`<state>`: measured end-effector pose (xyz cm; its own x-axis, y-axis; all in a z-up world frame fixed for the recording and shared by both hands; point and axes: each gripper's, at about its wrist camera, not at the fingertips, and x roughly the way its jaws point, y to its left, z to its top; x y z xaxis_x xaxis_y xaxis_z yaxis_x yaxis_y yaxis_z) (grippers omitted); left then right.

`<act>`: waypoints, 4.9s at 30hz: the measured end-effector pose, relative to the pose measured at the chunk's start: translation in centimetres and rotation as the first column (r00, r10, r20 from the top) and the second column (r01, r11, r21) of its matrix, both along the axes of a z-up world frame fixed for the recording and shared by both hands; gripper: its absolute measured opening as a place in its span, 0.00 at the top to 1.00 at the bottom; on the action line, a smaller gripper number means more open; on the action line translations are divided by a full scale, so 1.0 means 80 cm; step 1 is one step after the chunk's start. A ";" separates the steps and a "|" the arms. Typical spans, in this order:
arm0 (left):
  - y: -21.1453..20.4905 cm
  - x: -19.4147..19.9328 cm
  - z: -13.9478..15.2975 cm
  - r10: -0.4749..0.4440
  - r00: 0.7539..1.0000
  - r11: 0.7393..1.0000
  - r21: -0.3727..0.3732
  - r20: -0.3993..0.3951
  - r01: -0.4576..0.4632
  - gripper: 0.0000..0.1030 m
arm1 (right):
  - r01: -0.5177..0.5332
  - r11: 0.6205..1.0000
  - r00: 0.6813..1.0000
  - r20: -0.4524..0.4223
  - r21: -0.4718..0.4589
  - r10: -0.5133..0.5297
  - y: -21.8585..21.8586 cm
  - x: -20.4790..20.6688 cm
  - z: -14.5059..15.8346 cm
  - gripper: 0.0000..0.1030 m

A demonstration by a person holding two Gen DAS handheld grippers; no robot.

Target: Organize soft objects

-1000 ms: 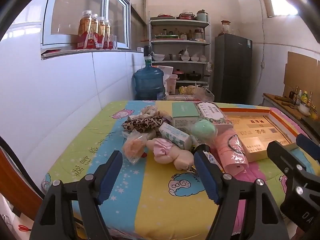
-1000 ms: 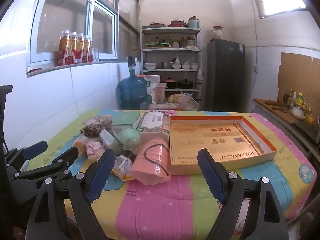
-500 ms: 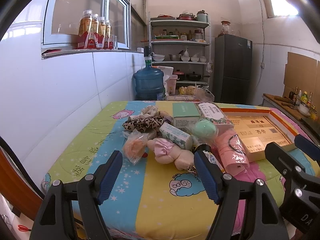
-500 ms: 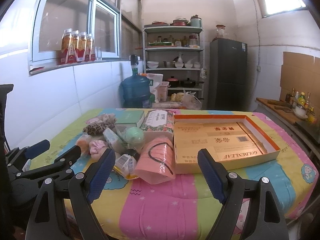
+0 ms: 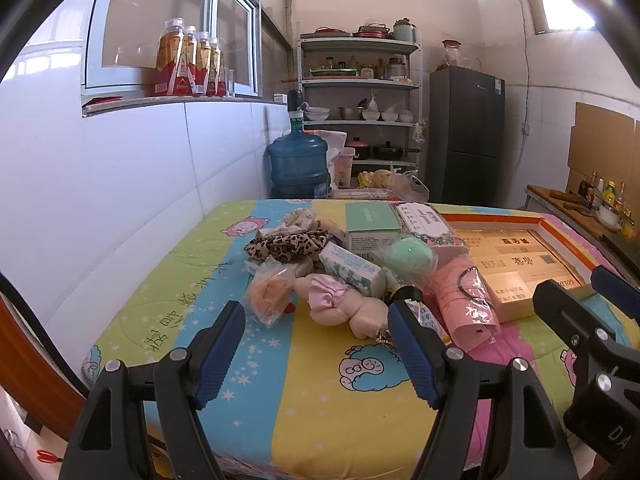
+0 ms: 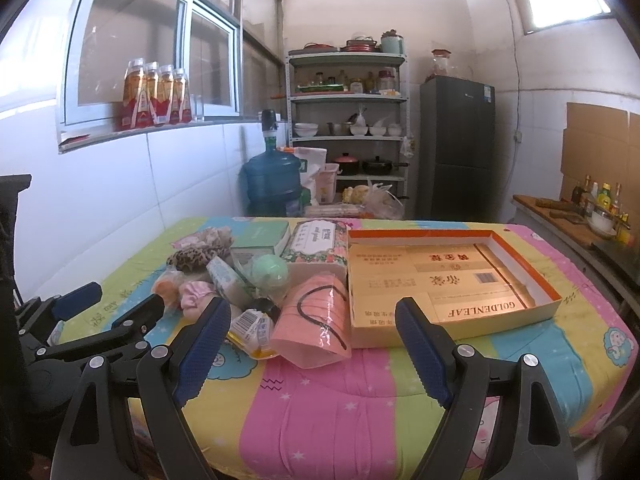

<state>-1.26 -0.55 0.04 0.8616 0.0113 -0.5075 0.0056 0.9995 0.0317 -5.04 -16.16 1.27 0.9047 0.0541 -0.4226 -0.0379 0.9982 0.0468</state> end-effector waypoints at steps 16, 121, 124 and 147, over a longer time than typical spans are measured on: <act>-0.004 0.001 -0.004 -0.004 1.000 1.000 -0.007 -0.005 0.004 0.28 | -0.013 1.000 1.000 -0.008 0.003 0.013 0.001 0.002 -0.002 0.17; 0.025 0.100 0.013 -0.220 0.975 0.957 -0.204 -0.032 0.209 0.52 | -0.154 0.972 0.986 -0.030 0.180 0.162 -0.044 0.129 -0.004 0.55; -0.002 0.097 0.025 -0.249 0.968 0.949 -0.200 -0.010 0.242 0.52 | -0.127 0.974 0.991 -0.017 0.185 0.133 -0.065 0.121 0.001 0.55; -0.216 0.142 0.016 -0.443 0.895 0.879 -0.225 -0.058 0.420 0.52 | 0.148 0.962 0.988 0.008 0.228 -0.154 -0.274 0.079 0.001 0.55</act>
<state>10.06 -17.85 1.31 0.6991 -0.4612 -0.5465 0.4300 0.8817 -0.1941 1.27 -38.11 1.35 0.9201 0.0071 -0.3916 0.1086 0.9560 0.2725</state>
